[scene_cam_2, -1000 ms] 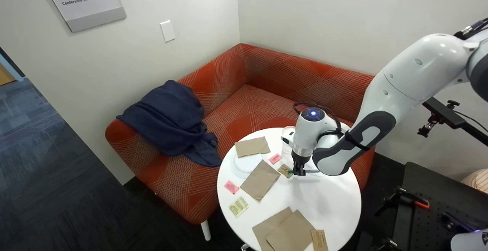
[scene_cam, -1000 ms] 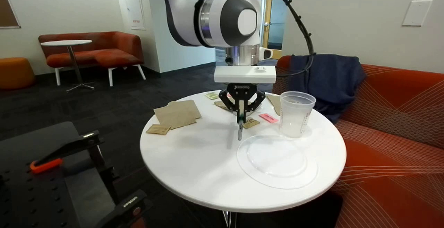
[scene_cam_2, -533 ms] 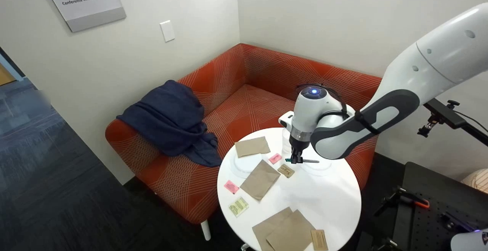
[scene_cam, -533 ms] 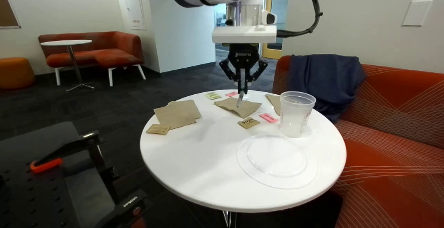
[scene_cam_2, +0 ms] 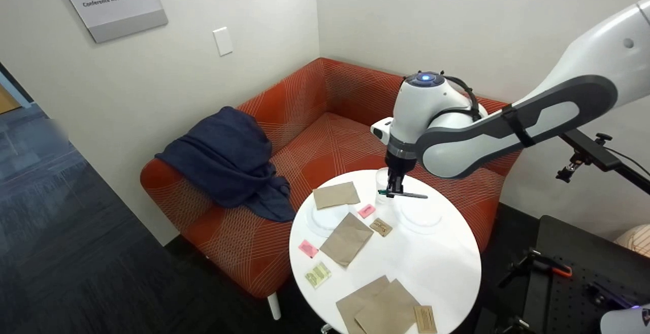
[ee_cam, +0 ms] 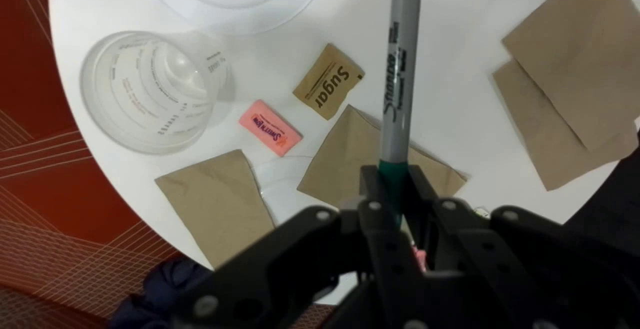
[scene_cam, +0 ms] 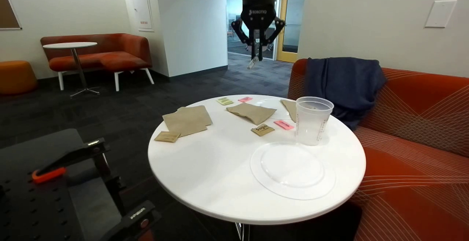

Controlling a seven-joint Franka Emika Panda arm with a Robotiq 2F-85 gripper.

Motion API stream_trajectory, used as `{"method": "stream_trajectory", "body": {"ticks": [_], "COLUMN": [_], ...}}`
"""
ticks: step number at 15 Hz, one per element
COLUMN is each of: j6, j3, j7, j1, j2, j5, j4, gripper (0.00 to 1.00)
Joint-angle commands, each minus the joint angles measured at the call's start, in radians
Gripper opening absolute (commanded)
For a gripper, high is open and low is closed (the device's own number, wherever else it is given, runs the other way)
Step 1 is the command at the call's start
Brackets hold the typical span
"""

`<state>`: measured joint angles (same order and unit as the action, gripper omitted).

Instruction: Put the marker in the cup

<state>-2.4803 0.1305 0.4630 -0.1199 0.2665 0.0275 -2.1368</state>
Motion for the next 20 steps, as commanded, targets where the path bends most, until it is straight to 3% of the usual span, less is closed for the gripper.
{"method": "stream_trajectory", "body": {"ticks": [1,2,9,10,15,20], "j6": [0.089,0.040,0.060,-0.009,-0.248,-0.246], "j3": [-0.023,-0.026,-0.031,-0.049,-0.165,-0.391], "j7": [-0.027,0.003,0.002,-0.078,-0.457,-0.872], "j1": [0.029,0.029,0.036,0.057,0.154,0.346], "j2": [-0.062,-0.030,-0.051,-0.056,-0.058,-0.013], "j5": [-0.022,-0.014,-0.016,0.046,0.357,0.633], "j4": [0.020,0.012,0.015,-0.011,-0.067,-0.001], "gripper": [0.04,0.15,0.15,0.04,0.04,0.04]}}
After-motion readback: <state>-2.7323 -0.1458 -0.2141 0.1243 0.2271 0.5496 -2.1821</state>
